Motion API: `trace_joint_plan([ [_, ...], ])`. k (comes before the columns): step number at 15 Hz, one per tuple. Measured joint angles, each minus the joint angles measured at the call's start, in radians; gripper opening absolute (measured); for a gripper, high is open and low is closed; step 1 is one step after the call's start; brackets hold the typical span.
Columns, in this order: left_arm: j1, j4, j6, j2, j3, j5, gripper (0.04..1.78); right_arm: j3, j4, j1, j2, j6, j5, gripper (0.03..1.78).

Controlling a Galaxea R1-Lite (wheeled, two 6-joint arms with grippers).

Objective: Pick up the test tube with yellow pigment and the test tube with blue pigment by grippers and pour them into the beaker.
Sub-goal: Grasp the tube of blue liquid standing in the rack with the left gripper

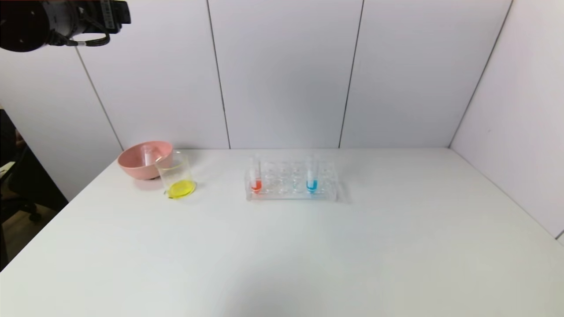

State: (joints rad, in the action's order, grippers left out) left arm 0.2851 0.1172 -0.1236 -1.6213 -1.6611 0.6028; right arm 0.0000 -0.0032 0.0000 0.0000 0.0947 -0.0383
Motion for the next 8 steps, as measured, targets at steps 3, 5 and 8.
trace_joint_plan([
  [3, 0.206, 0.011, 0.019, 0.146, 0.208, 0.034, 1.78, 0.000, 0.000, 0.000, 0.000, 0.000, 0.000, 1.77],
  [5, 0.347, 0.015, 0.019, 0.243, 0.355, 0.046, 1.78, 0.000, 0.000, 0.000, 0.000, 0.000, 0.000, 1.77],
  [8, 0.523, 0.052, 0.022, 0.354, 0.552, 0.054, 1.78, 0.000, 0.000, 0.000, 0.000, 0.000, 0.000, 1.77],
])
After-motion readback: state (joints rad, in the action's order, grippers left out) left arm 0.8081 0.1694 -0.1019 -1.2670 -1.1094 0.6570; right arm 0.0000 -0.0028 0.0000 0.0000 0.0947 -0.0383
